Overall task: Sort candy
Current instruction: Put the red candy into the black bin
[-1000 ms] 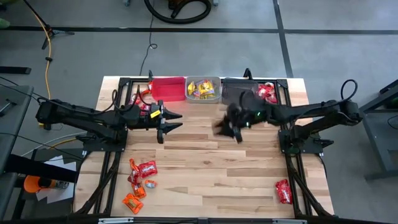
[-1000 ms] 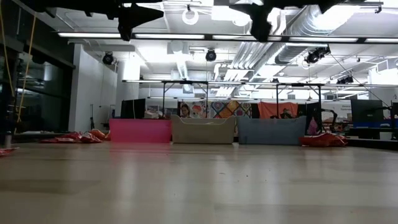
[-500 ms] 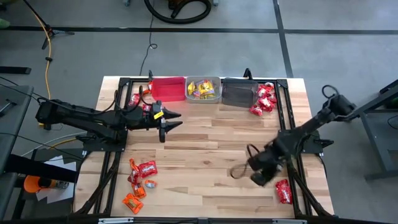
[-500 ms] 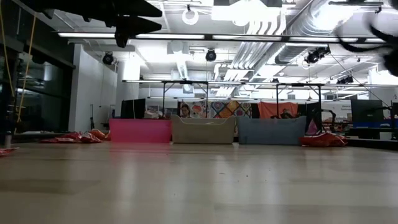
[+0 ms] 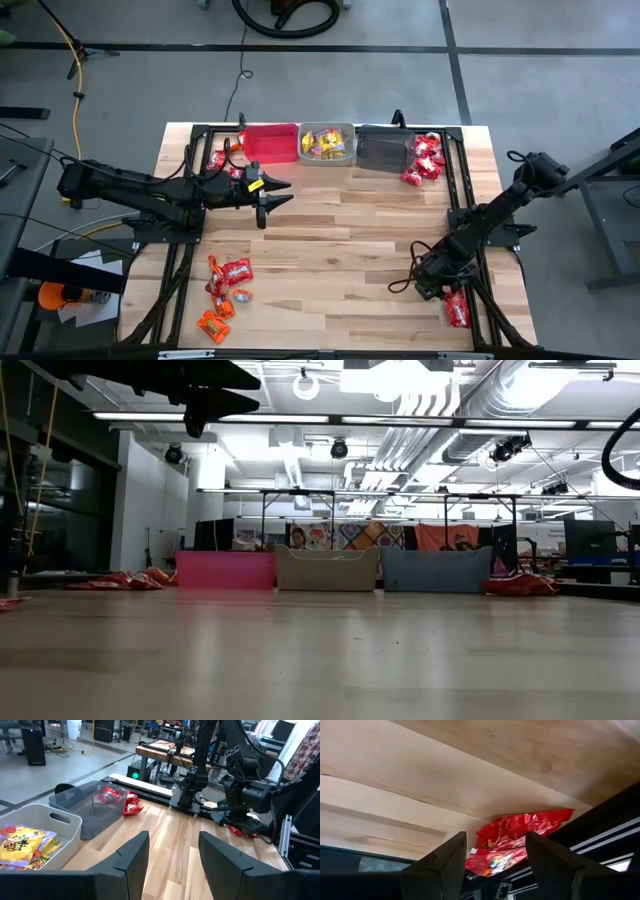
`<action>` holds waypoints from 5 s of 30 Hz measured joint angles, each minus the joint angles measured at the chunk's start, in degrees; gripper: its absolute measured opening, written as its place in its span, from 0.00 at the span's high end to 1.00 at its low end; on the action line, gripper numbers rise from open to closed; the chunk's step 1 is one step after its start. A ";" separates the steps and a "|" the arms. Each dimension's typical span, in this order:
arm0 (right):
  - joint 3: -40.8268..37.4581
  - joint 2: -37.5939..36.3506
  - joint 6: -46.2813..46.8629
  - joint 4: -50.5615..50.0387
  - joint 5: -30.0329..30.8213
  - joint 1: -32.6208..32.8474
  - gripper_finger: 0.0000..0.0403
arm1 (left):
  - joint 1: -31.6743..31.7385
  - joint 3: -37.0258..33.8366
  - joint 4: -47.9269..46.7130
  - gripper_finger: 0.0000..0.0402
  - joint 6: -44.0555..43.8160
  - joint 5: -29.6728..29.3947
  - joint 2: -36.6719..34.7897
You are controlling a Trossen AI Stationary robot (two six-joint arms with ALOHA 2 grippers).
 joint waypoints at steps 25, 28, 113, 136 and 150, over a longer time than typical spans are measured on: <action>0.33 10.14 -11.13 2.90 -3.51 -0.07 0.68 | 0.00 0.00 -2.61 0.61 0.00 -1.05 0.04; 1.42 10.25 -14.03 1.84 -2.37 -0.15 0.92 | 0.00 0.00 -2.85 0.61 -0.01 -3.59 0.04; 22.71 -3.92 -67.09 -12.99 52.32 -93.08 0.41 | -0.02 -0.02 1.36 0.61 1.53 -9.83 -3.21; 41.38 1.96 -89.15 -22.68 43.01 -95.92 0.52 | 0.00 0.00 -0.04 0.61 1.56 -10.14 -3.17; 38.11 12.47 -118.02 -43.08 41.53 -89.15 0.52 | 0.00 0.00 -0.07 0.61 1.55 -10.12 -3.19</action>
